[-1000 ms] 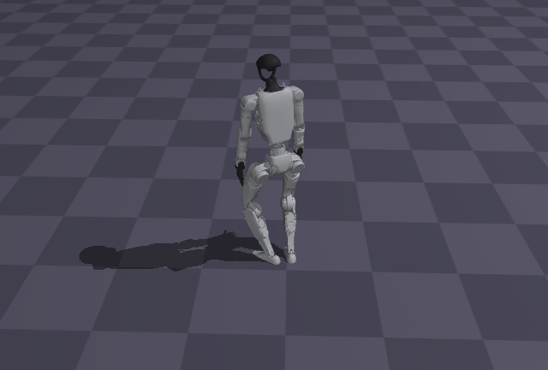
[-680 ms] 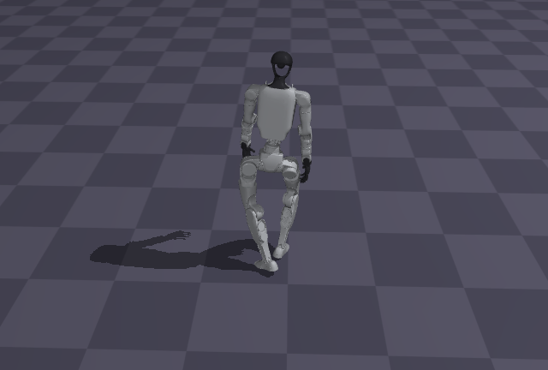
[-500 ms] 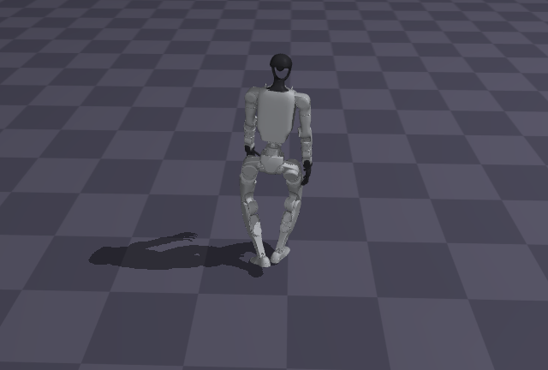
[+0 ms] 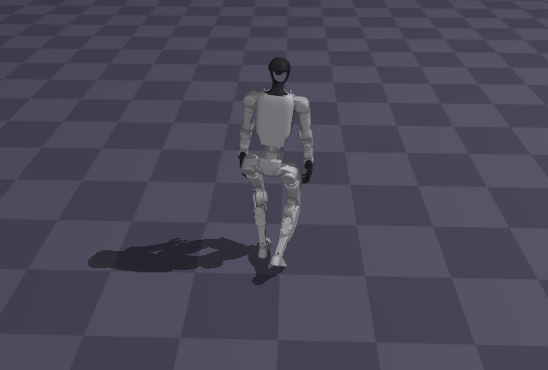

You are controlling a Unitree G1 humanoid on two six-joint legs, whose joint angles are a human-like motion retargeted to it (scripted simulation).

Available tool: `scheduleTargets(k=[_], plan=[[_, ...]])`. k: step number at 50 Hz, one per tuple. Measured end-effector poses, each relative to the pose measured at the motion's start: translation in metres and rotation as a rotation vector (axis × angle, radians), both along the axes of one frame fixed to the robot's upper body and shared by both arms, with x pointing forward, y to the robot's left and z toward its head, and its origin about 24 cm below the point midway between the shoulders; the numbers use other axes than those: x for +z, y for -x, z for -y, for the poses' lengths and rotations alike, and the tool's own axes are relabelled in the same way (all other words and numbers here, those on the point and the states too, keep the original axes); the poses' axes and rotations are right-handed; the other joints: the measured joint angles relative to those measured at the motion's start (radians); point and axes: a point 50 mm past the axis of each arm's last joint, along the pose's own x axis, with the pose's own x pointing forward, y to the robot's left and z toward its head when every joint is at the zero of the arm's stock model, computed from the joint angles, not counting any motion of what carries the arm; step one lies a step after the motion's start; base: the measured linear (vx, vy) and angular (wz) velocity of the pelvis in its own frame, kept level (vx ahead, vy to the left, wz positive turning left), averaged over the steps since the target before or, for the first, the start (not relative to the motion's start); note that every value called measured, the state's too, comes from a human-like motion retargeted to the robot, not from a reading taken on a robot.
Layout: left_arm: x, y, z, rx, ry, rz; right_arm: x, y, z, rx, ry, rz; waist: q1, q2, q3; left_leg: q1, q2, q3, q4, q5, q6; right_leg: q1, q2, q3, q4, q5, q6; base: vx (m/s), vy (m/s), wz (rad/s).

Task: Walk

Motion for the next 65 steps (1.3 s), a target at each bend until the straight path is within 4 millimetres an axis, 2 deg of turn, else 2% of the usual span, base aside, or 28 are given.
scheduleTargets(k=[2, 4, 7, 10, 12, 15, 17, 19, 22, 27, 30, 35, 40, 43, 45, 47, 50, 53, 57, 61, 63, 65], plan=[[0.002, -0.006, -0.002, 0.011, -0.005, 0.019, -0.001, 0.002, 0.0, 0.001, 0.004, -0.009, -0.036, 0.01, 0.007, 0.093, 0.013, -0.008, -0.013, 0.009, -0.022, -0.051, 0.0, 0.003, -0.046, -0.036, -0.018, 0.88, -0.03, -0.33], [0.005, -0.014, -0.003, 0.008, -0.006, 0.045, -0.003, 0.009, 0.002, -0.001, 0.006, -0.024, -0.064, 0.053, 0.004, 0.159, 0.07, -0.015, 0.0, 0.065, -0.071, -0.087, 0.061, -0.005, -0.191, -0.02, -0.014, 0.89, -0.05, -0.35], [0.012, -0.029, -0.008, -0.019, -0.016, 0.106, -0.007, 0.024, 0.007, -0.022, 0.003, -0.056, -0.079, 0.148, -0.015, 0.184, 0.195, -0.025, 0.075, 0.143, -0.144, -0.104, 0.211, -0.01, -0.472, 0.118, 0.028, 0.85, -0.04, -0.59], [0.022, -0.049, -0.015, -0.06, -0.036, 0.178, -0.01, 0.039, 0.014, -0.067, -0.01, -0.09, -0.069, 0.238, -0.021, 0.168, 0.317, -0.046, 0.214, 0.124, -0.169, -0.051, 0.36, 0.004, -0.727, 0.264, 0.058, 0.8, -0.03, -0.64], [0.027, -0.06, -0.018, -0.085, -0.05, 0.216, -0.012, 0.048, 0.016, -0.072, -0.01, -0.113, -0.06, 0.259, -0.02, 0.152, 0.362, -0.049, 0.346, 0.096, -0.156, -0.057, 0.392, 0.001, -0.682, 0.223, 0.034, 0.75, -0.03, -0.4], [0.035, -0.074, -0.021, -0.112, -0.07, 0.259, -0.012, 0.053, 0.02, -0.069, 0.0, -0.126, -0.039, 0.275, -0.005, 0.114, 0.444, -0.049, 0.55, 0.02, -0.119, -0.02, 0.413, -0.023, -0.582, 0.059, -0.039, 0.75, -0.04, -0.2], [0.037, -0.078, -0.02, -0.11, -0.07, 0.264, -0.011, 0.048, 0.022, -0.065, 0.014, -0.115, -0.028, 0.262, 0.014, 0.086, 0.475, -0.035, 0.597, -0.048, -0.084, 0.023, 0.398, -0.033, -0.527, -0.048, -0.07, 0.73, -0.05, 0.04], [0.037, -0.08, -0.017, -0.105, -0.059, 0.257, -0.007, 0.036, 0.023, -0.062, 0.02, -0.085, -0.024, 0.217, 0.038, 0.072, 0.444, -0.001, 0.528, -0.099, -0.057, 0.093, 0.352, -0.026, -0.522, -0.107, -0.066, 0.71, -0.04, 0.07], [0.028, -0.065, -0.011, -0.109, -0.024, 0.203, -0.004, 0.022, 0.017, -0.049, 0.001, -0.044, -0.006, 0.172, 0.034, 0.038, 0.386, 0.043, 0.321, -0.121, -0.062, 0.166, 0.301, -0.026, -0.551, -0.138, -0.055, 0.65, -0.02, -0.33], [0.013, -0.037, -0.003, -0.15, 0.001, 0.108, 0.003, -0.002, 0.008, -0.028, -0.023, 0.029, 0.009, 0.095, 0.01, 0.019, 0.249, 0.068, -0.041, -0.011, -0.098, 0.248, 0.226, -0.011, -0.606, -0.194, -0.038, 0.56, 0.0, -0.43], [0.009, -0.026, -0.006, -0.172, -0.015, 0.071, 0.008, -0.016, 0.005, -0.017, -0.021, 0.067, 0.024, 0.057, 0.001, 0.036, 0.197, 0.068, -0.134, 0.036, -0.093, 0.28, 0.198, 0.012, -0.606, -0.237, -0.029, 0.53, 0.04, -0.55], [0.005, -0.011, -0.018, -0.16, -0.055, 0.034, 0.013, -0.026, 0.004, -0.005, -0.001, 0.101, 0.053, 0.032, -0.01, 0.031, 0.184, 0.078, -0.044, -0.02, -0.04, 0.287, 0.125, -0.043, -0.491, -0.267, -0.013, 0.47, 0.09, -0.62], [0.009, -0.015, -0.027, -0.141, -0.09, 0.067, 0.02, -0.04, 0.007, 0.002, 0.018, 0.155, 0.047, -0.026, -0.005, 0.137, 0.078, 0.112, -0.124, -0.054, 0.027, 0.258, -0.017, -0.036, -0.29, -0.168, 0.039, 0.43, 0.16, -0.26], [0.014, -0.028, -0.029, -0.145, -0.112, 0.123, 0.027, -0.051, 0.008, 0.018, 0.025, 0.198, 0.019, -0.071, 0.006, 0.223, -0.02, 0.118, -0.24, -0.042, 0.059, 0.173, -0.13, -0.003, -0.089, -0.073, 0.065, 0.37, 0.17, -0.04], [0.017, -0.035, -0.027, -0.16, -0.124, 0.154, 0.028, -0.052, 0.008, 0.029, 0.029, 0.208, -0.006, -0.094, 0.017, 0.259, -0.064, 0.112, -0.253, -0.048, 0.069, 0.125, -0.19, 0.012, 0.011, -0.062, 0.056, 0.36, 0.13, 0.1], [0.023, -0.049, -0.027, -0.173, -0.144, 0.201, 0.03, -0.054, 0.007, 0.043, 0.034, 0.222, -0.036, -0.094, 0.027, 0.307, -0.087, 0.086, -0.293, -0.052, 0.07, 0.063, -0.206, 0.028, 0.059, -0.082, 0.038, 0.39, 0.1, 0.15], [0.032, -0.069, -0.021, -0.198, -0.158, 0.27, 0.028, -0.05, 0.007, 0.058, 0.045, 0.214, -0.076, -0.086, 0.038, 0.378, -0.104, 0.043, -0.335, -0.055, 0.062, -0.018, -0.2, 0.044, 0.05, -0.134, 0.012, 0.4, 0.05, 0.21], [0.043, -0.088, -0.012, -0.231, -0.163, 0.344, 0.022, -0.04, 0.01, 0.063, 0.056, 0.178, -0.106, -0.052, 0.05, 0.427, -0.08, -0.005, -0.326, -0.089, 0.047, -0.083, -0.14, 0.041, -0.036, -0.164, -0.003, 0.41, 0.0, 0.28], [0.055, -0.109, 0.002, -0.293, -0.158, 0.43, 0.014, -0.022, 0.018, 0.044, 0.073, 0.105, -0.124, 0.026, 0.055, 0.455, 0.0, -0.057, -0.279, -0.157, 0.027, -0.155, -0.004, 0.019, -0.225, -0.127, 0.009, 0.43, -0.03, 0.23], [0.058, -0.115, 0.014, -0.362, -0.134, 0.463, 0.008, -0.003, 0.029, -0.002, 0.082, 0.037, -0.123, 0.1, 0.042, 0.454, 0.087, -0.085, -0.204, -0.221, 0.006, -0.206, 0.113, -0.017, -0.444, -0.036, 0.047, 0.41, -0.07, 0.06], [0.056, -0.112, 0.015, -0.385, -0.124, 0.454, 0.006, 0.004, 0.035, -0.032, 0.084, 0.018, -0.119, 0.116, 0.037, 0.456, 0.113, -0.09, -0.157, -0.242, -0.004, -0.229, 0.138, -0.034, -0.503, 0.0, 0.065, 0.41, -0.11, -0.05], [0.052, -0.106, 0.013, -0.401, -0.11, 0.43, 0.007, 0.007, 0.043, -0.07, 0.088, 0.013, -0.107, 0.16, 0.019, 0.457, 0.165, -0.093, -0.131, -0.25, -0.019, -0.21, 0.189, -0.07, -0.628, 0.071, 0.073, 0.44, -0.13, -0.11]])
